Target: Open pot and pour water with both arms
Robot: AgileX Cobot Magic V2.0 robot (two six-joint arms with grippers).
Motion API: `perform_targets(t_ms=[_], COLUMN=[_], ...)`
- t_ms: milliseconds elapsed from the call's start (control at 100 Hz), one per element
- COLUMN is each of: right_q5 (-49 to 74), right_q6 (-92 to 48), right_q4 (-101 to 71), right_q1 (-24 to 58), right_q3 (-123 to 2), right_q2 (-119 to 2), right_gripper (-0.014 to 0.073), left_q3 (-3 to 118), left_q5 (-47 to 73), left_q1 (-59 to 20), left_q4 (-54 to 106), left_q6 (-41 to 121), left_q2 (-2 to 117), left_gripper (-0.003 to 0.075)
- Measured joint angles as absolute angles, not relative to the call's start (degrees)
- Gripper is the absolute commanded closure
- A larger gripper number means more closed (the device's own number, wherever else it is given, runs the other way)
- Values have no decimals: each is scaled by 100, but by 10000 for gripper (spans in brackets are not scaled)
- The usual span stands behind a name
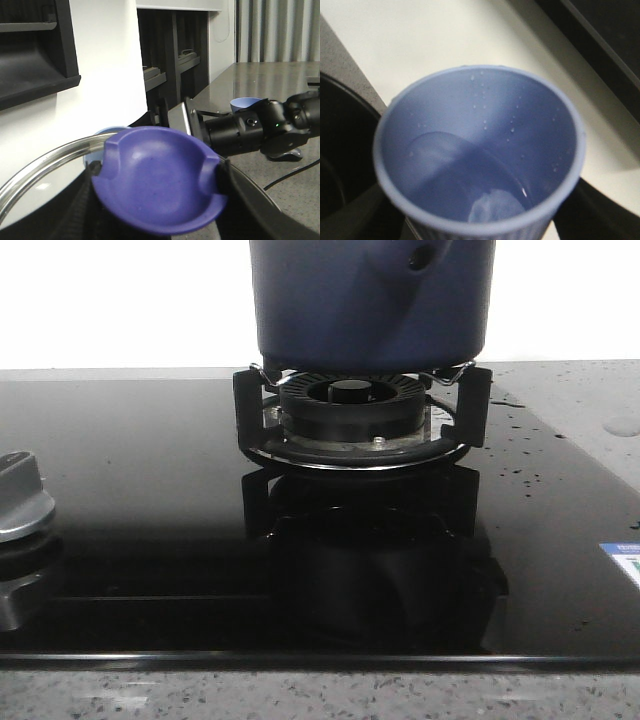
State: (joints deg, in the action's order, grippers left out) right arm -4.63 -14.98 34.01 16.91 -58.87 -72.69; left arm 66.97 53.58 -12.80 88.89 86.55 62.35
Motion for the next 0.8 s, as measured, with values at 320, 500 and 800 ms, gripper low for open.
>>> perform_targets(t_ms=[320,500,800], right_q5=[-557,-346,-153], right_q6=[-1498,-1498,-1510], right_q4=[4568,5092,6057], right_q1=[1696,1705,1709], right_q3=[-6029,-6390,-6744], right_q2=[-7622,-7855,-8165], right_gripper=[389,389,389], left_q3=[6697,6697,6697], left_q5=[5367,5367,5367], left_q1=[-1280,-1280,-1280], left_q4=[8889,8889,8889], left_q6=[8595,8583,8572], left_q2=[6235,6235,6235], left_gripper=[461,461,461])
